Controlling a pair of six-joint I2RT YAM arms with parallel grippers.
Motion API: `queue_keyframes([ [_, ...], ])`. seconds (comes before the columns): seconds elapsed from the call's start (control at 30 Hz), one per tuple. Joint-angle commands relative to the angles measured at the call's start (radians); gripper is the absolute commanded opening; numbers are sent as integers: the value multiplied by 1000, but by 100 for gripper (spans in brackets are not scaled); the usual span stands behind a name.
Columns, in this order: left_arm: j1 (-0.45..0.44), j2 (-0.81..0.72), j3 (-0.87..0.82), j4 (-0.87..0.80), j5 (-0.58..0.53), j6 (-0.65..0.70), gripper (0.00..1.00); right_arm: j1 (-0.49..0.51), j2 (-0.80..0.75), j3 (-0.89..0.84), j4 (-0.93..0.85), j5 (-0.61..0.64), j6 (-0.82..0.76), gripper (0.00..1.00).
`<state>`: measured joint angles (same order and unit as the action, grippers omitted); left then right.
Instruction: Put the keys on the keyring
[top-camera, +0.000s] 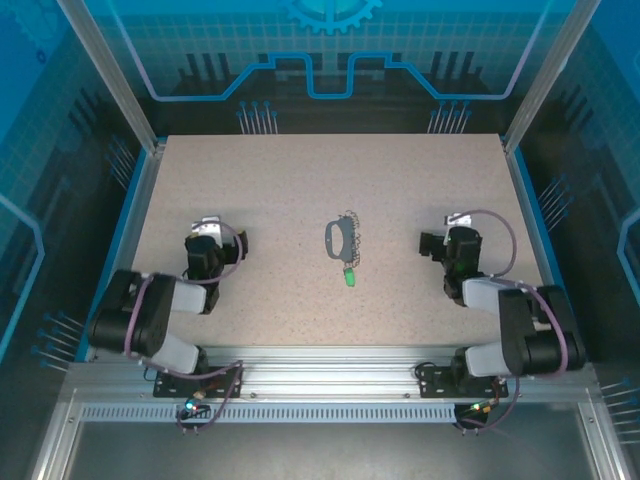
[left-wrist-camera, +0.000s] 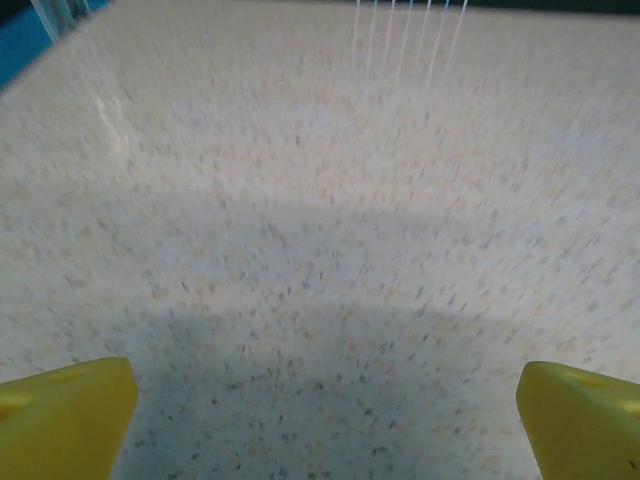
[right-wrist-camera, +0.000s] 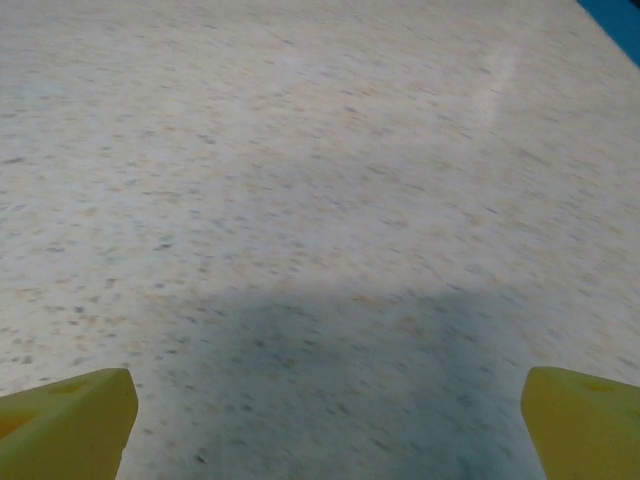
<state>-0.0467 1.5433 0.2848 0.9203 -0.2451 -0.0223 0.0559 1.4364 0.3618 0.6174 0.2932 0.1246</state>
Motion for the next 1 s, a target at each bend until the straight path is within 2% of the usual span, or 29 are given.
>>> queue_keyframes([
  [0.0, 17, -7, 102, -27, 100, 24, 99, 3, 62, 57, 161, -152, -96, 100],
  [0.07, 37, 2, 107, -27, 141, 15, 99, 9, 75, 58, 176, -168, -114, 100],
  [0.1, 39, 4, 108, -25, 144, 15, 99, 4, 68, 72, 130, -181, -106, 100],
  [0.4, 45, 5, 110, -29, 153, 10, 99, 21, 71, 63, 155, -141, -117, 100],
  [0.97, 40, 5, 108, -25, 140, 15, 99, 9, 69, 65, 150, -174, -114, 100],
])
